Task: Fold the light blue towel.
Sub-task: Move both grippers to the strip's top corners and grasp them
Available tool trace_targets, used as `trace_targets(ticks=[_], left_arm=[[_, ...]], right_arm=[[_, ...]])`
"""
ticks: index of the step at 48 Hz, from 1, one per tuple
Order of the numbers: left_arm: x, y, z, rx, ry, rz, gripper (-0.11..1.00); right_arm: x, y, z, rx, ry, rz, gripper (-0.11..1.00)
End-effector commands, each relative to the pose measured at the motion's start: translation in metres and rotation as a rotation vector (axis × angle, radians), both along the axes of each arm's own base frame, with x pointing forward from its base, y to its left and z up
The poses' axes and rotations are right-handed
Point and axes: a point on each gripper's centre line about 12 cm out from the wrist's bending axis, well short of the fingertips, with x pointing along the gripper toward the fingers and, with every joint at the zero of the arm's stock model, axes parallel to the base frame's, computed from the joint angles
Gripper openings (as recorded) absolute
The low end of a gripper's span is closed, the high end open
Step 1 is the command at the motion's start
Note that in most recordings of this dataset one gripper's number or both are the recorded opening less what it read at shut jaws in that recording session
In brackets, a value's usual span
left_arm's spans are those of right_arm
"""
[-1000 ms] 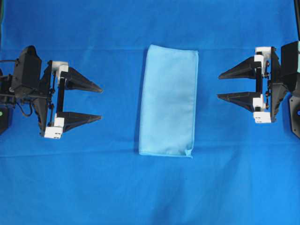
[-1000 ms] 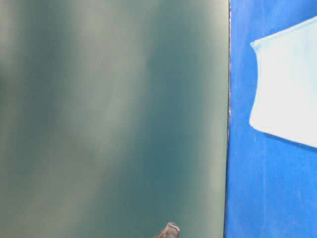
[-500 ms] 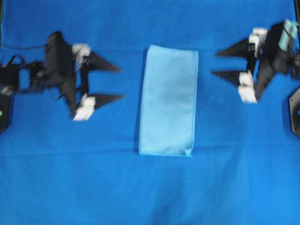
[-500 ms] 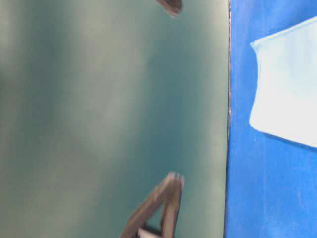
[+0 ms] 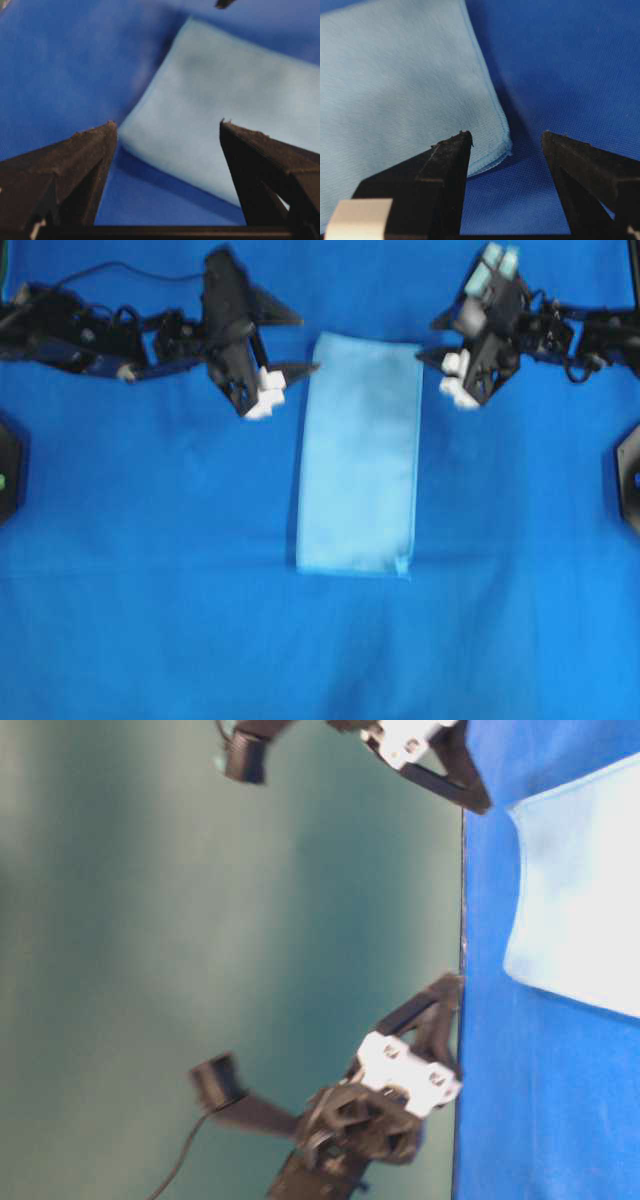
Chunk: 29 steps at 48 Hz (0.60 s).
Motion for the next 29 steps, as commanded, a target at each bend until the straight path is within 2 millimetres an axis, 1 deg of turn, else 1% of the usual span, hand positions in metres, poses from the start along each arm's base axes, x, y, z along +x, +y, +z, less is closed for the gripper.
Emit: trace_targets(ticks=[1, 5, 10, 16, 20, 25, 27, 29], left_arm=[[0.011, 0.009, -0.001, 0.009, -0.018, 0.011, 0.77], [0.015, 0.016, -0.012, 0.003, 0.001, 0.023, 0.77], [0.018, 0.026, -0.028, -0.008, 0.028, 0.041, 0.77], [0.021, 0.031, -0.043, -0.017, 0.053, 0.05, 0.77], [0.024, 0.032, -0.048, -0.02, 0.058, 0.052, 0.75], [0.023, 0.032, -0.05, -0.02, 0.063, 0.05, 0.66], [0.023, 0.031, -0.05, -0.021, 0.066, 0.047, 0.6], [0.022, 0.03, -0.051, -0.017, 0.071, 0.043, 0.52]], right_arm=[[0.008, -0.005, -0.002, -0.002, -0.002, 0.002, 0.62], [0.009, -0.008, -0.014, 0.014, 0.024, -0.007, 0.62], [0.009, -0.012, -0.021, 0.02, 0.031, -0.016, 0.62], [0.012, -0.014, -0.021, 0.016, 0.018, -0.019, 0.62], [0.012, -0.015, -0.022, 0.016, 0.018, -0.02, 0.61], [0.012, -0.015, -0.024, 0.018, 0.022, -0.019, 0.57], [0.012, -0.015, -0.024, 0.019, 0.025, -0.019, 0.52], [0.012, -0.015, -0.025, 0.02, 0.027, -0.017, 0.43]])
